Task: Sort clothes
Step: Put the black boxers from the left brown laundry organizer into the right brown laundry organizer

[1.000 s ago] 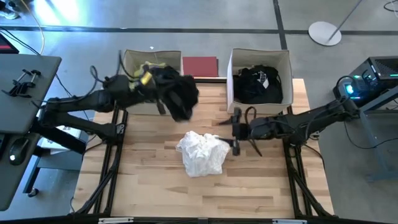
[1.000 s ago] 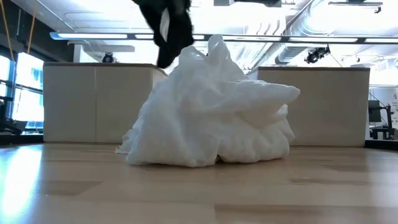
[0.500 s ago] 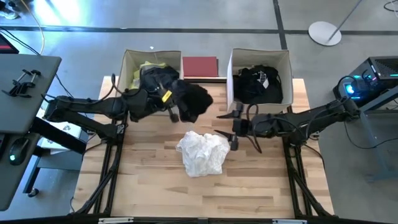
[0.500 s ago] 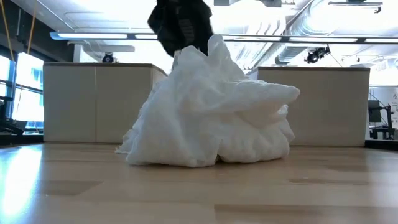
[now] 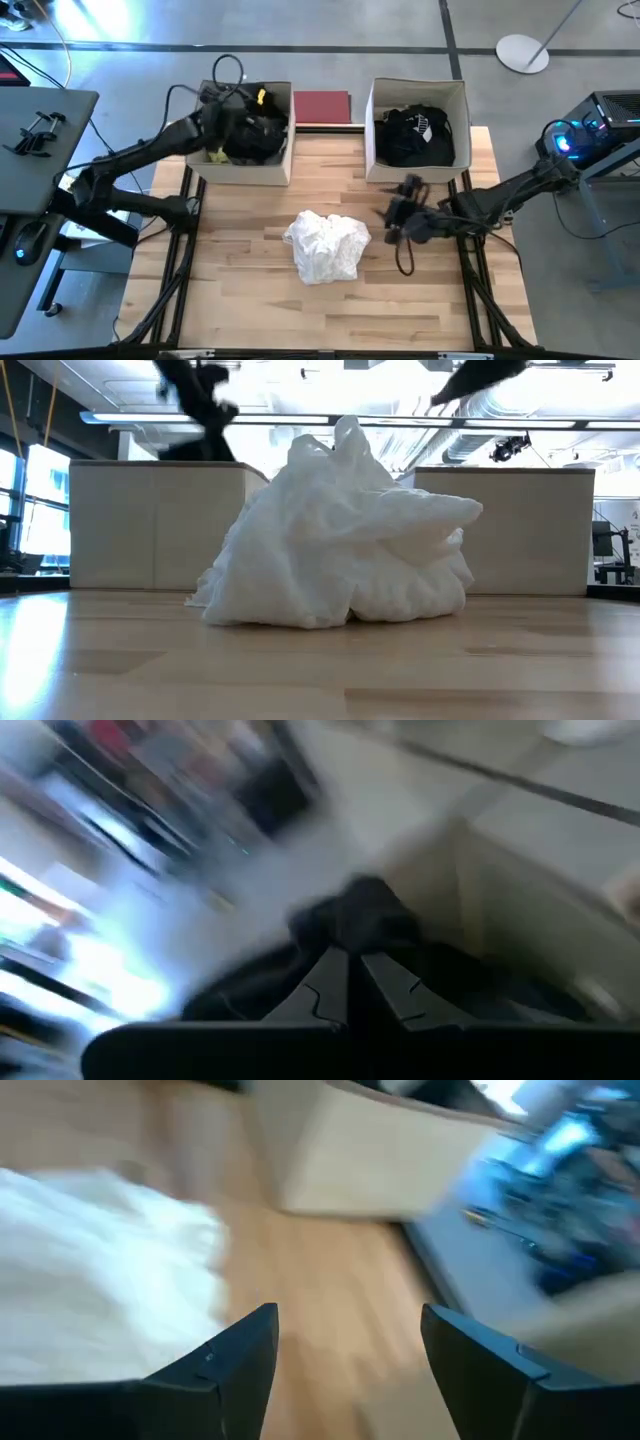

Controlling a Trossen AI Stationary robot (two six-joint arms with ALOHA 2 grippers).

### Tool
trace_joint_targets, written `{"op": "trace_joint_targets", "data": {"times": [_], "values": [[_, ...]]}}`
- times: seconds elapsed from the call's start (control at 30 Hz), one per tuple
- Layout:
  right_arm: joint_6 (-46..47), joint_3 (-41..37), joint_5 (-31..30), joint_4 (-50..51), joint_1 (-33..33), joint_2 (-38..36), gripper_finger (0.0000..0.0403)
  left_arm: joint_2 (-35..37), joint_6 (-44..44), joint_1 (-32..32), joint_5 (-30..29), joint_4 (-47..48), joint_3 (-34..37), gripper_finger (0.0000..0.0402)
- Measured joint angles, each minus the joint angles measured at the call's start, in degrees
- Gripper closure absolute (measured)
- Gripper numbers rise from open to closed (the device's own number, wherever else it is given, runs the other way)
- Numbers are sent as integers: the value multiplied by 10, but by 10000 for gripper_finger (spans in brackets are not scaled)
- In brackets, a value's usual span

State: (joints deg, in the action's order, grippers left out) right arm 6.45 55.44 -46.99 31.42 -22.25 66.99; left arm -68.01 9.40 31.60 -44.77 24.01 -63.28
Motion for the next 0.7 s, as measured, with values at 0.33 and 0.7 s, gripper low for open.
{"op": "trace_joint_targets", "data": {"times": [0.33, 0.7], "values": [[75, 56, -4, 174, 178, -142, 167, -71, -139, 153, 301, 75, 35, 361], [-159, 74, 403, 155, 631, -44, 167, -33, -178, 207, 470, 70, -36, 196]]}}
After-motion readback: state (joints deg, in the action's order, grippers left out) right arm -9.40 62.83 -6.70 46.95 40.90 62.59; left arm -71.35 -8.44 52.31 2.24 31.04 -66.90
